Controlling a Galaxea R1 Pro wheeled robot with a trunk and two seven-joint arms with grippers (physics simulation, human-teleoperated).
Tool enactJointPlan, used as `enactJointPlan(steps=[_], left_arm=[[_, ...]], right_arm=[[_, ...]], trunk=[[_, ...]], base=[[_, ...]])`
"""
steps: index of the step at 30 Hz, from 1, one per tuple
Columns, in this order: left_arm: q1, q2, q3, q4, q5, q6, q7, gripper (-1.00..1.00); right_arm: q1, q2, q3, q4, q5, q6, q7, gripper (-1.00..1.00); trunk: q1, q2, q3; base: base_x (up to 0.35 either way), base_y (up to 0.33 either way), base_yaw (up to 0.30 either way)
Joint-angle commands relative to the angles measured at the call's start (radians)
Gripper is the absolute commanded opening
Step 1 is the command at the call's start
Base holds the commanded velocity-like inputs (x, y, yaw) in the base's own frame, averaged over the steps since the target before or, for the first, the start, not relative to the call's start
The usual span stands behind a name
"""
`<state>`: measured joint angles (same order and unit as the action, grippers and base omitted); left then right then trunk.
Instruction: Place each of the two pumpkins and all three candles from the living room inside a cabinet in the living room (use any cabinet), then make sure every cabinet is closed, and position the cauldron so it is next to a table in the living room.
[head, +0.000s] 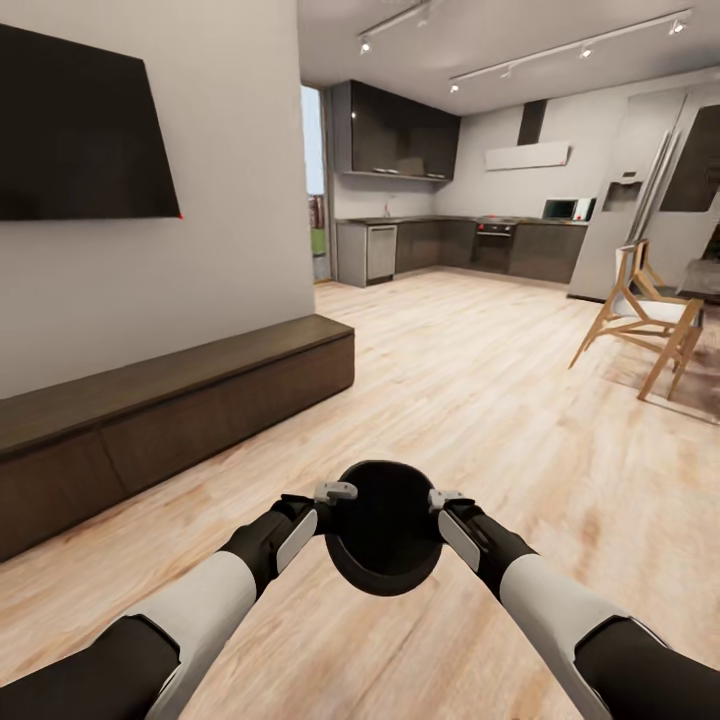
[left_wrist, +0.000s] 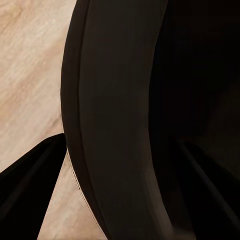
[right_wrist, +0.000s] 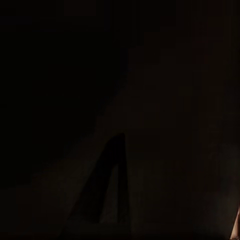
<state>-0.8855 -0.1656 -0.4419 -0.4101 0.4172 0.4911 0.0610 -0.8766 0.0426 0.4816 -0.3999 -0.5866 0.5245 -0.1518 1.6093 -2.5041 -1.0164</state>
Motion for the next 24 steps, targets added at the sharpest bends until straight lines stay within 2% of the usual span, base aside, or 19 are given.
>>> enactJointPlan(steps=[1, 24], left_arm=[[-0.001, 0.001, -0.004, -0.015, 0.005, -0.018, 0.007, -1.0], [-0.001, 0.001, -0.005, -0.015, 0.005, -0.02, 0.007, -1.0]], right_arm=[[-0.001, -0.007, -0.001, 0.001, 0.021, 0.008, -0.011, -1.0], [-0.001, -0.007, -0.001, 0.001, 0.021, 0.008, -0.011, -1.0]], trunk=[[0.0, -0.001, 0.0], [0.0, -0.001, 0.024]], base=[[0.0, 0.0, -0.203], [0.0, 0.0, -0.241]])
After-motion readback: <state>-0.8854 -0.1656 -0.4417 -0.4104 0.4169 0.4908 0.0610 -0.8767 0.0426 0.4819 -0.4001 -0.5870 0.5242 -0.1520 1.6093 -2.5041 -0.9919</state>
